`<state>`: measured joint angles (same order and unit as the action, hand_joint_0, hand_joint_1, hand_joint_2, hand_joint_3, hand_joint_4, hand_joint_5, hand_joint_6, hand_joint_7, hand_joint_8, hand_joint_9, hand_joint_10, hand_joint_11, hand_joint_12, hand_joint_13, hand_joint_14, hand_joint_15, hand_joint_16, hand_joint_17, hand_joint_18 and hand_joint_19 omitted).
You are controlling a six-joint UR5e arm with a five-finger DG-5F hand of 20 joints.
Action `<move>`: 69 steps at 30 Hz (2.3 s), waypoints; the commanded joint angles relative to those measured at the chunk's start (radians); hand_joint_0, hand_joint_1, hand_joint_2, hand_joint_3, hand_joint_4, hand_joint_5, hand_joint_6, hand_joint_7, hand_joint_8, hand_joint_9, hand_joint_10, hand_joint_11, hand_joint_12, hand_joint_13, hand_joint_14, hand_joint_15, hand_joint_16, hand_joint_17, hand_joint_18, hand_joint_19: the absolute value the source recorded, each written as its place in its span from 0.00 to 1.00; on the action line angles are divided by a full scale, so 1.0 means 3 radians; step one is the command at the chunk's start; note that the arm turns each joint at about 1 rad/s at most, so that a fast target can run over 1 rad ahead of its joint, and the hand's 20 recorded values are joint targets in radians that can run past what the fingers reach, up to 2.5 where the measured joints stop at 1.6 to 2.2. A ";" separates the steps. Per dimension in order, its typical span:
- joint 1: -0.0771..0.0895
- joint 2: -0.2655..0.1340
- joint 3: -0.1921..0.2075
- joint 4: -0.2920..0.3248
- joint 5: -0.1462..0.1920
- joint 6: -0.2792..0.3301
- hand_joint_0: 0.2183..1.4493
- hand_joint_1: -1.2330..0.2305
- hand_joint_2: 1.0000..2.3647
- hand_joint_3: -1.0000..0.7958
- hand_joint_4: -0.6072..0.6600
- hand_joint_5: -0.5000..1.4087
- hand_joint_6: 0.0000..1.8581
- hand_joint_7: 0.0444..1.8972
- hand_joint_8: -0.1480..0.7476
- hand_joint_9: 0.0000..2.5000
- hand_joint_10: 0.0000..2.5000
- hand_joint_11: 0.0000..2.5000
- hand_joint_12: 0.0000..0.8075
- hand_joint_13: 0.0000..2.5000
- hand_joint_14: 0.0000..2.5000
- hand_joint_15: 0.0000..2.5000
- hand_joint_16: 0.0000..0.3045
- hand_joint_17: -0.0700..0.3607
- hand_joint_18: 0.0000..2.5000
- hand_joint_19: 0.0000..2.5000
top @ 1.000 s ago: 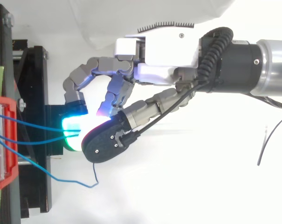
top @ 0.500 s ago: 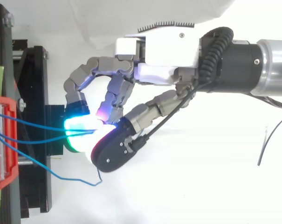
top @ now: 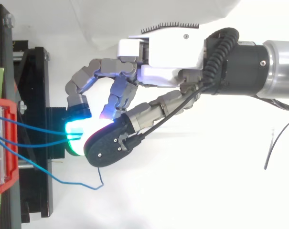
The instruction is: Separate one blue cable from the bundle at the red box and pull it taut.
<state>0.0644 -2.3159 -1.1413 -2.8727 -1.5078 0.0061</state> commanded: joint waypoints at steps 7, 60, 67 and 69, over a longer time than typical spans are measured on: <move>-0.0010 -0.0001 0.0000 0.0009 0.0000 0.0000 0.40 0.23 0.00 0.28 0.47 0.16 0.48 0.54 0.45 0.44 0.01 0.49 0.43 0.44 0.01 0.45 0.18 0.45 0.32 0.35; 0.0000 -0.0001 0.0000 0.0009 0.0000 0.0000 0.30 0.37 0.01 0.43 0.50 0.17 0.45 0.59 0.48 0.45 0.01 0.48 0.45 0.43 0.01 0.45 0.18 0.46 0.29 0.39; 0.0000 -0.0001 -0.0005 0.0009 0.0000 0.0000 0.34 0.29 0.01 0.46 0.45 0.16 0.48 0.60 0.47 0.43 0.01 0.48 0.44 0.42 0.01 0.45 0.18 0.45 0.29 0.38; 0.0000 -0.0001 0.0000 0.0009 0.0000 0.0000 0.37 0.27 0.01 0.43 0.43 0.15 0.48 0.58 0.46 0.42 0.01 0.48 0.44 0.42 0.01 0.45 0.18 0.46 0.29 0.36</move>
<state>0.0644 -2.3154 -1.1414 -2.8701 -1.5079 0.0061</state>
